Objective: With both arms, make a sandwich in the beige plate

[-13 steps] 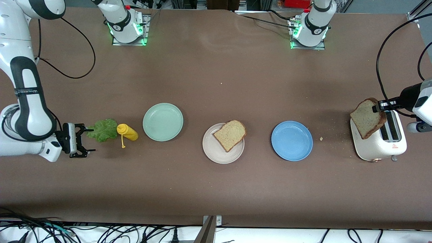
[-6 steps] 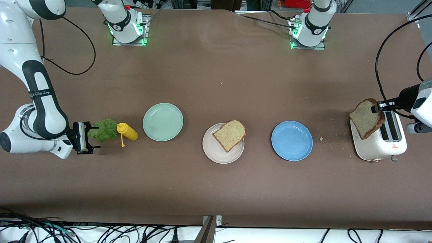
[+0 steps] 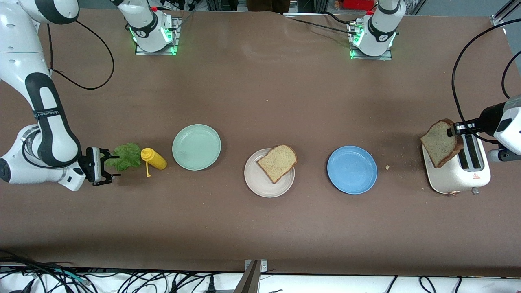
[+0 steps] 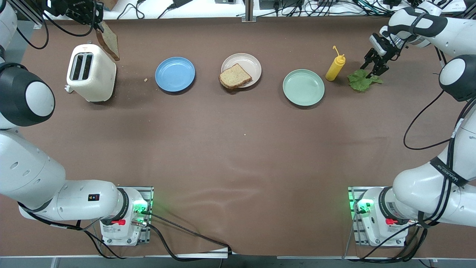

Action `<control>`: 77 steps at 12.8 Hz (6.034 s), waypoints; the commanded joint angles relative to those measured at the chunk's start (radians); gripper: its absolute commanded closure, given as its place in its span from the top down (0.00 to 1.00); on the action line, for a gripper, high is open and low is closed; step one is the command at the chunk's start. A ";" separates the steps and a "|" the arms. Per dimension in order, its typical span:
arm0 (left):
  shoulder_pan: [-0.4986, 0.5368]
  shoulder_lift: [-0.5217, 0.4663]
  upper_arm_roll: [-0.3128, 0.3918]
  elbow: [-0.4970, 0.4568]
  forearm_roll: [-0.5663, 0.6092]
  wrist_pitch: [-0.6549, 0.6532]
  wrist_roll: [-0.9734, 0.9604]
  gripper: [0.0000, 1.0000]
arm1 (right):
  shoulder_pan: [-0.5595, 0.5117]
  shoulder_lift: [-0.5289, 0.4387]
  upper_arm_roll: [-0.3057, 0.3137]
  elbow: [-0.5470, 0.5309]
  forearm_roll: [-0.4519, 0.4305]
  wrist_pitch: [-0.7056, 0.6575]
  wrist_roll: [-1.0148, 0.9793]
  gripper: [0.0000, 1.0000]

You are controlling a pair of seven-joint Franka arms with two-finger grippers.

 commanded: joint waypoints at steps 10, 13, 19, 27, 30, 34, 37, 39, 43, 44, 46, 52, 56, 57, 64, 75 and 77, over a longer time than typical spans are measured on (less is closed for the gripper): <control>0.001 0.003 0.004 -0.009 -0.013 0.000 0.024 0.00 | 0.064 -0.266 0.002 -0.058 -0.006 -0.207 0.226 0.00; 0.001 0.002 0.004 -0.009 -0.013 0.000 0.024 0.00 | 0.146 -0.407 -0.002 -0.051 -0.043 -0.317 0.389 0.00; 0.001 0.003 0.004 -0.009 -0.013 0.000 0.024 0.00 | 0.350 -0.514 -0.111 0.031 0.109 -0.555 0.648 0.00; -0.002 0.011 0.004 -0.007 -0.013 0.003 0.024 0.00 | 0.757 -0.259 -0.311 0.194 0.609 -0.219 1.006 0.00; -0.004 0.012 0.004 -0.007 -0.013 0.003 0.024 0.00 | 0.884 -0.170 -0.341 0.195 0.706 -0.016 1.096 0.00; -0.004 0.012 0.004 -0.007 -0.013 0.005 0.024 0.00 | 1.016 -0.070 -0.332 0.191 0.782 0.271 1.225 0.00; -0.004 0.012 0.004 -0.007 -0.013 0.005 0.024 0.00 | 1.048 -0.007 -0.332 0.189 0.896 0.360 1.239 0.00; -0.004 0.012 0.004 -0.007 -0.013 0.005 0.024 0.00 | 1.045 0.034 -0.332 0.191 0.902 0.377 1.236 0.00; -0.004 0.012 0.004 -0.007 -0.013 0.005 0.024 0.00 | 1.058 0.060 -0.332 0.180 0.948 0.420 1.241 0.00; -0.002 0.012 0.004 -0.006 -0.013 0.005 0.024 0.00 | 1.067 0.060 -0.332 0.162 0.980 0.421 1.242 0.00; -0.004 0.014 0.004 -0.006 -0.013 0.005 0.024 0.00 | 1.078 0.078 -0.332 0.153 1.011 0.454 1.241 0.00; -0.007 0.017 0.004 -0.006 -0.013 0.005 0.021 0.00 | 1.098 0.115 -0.335 0.151 1.002 0.510 1.225 0.29; -0.010 0.017 0.004 -0.006 -0.013 0.003 0.016 0.00 | 1.093 0.114 -0.346 0.148 0.956 0.509 1.186 1.00; -0.008 0.017 0.002 -0.007 -0.022 0.003 0.019 0.00 | 1.090 0.109 -0.357 0.146 0.915 0.503 1.178 1.00; -0.142 0.057 -0.004 0.011 -0.244 0.008 -0.256 0.00 | 1.020 -0.079 -0.381 -0.091 0.645 0.451 1.184 1.00; -0.444 0.264 -0.004 0.026 -0.580 0.495 -0.659 0.00 | 0.736 -0.559 -0.452 -0.282 0.118 0.086 1.594 1.00; -0.478 0.288 -0.006 0.025 -0.657 0.606 -0.663 0.00 | 0.728 -0.637 -0.452 -0.260 -0.017 -0.035 1.745 1.00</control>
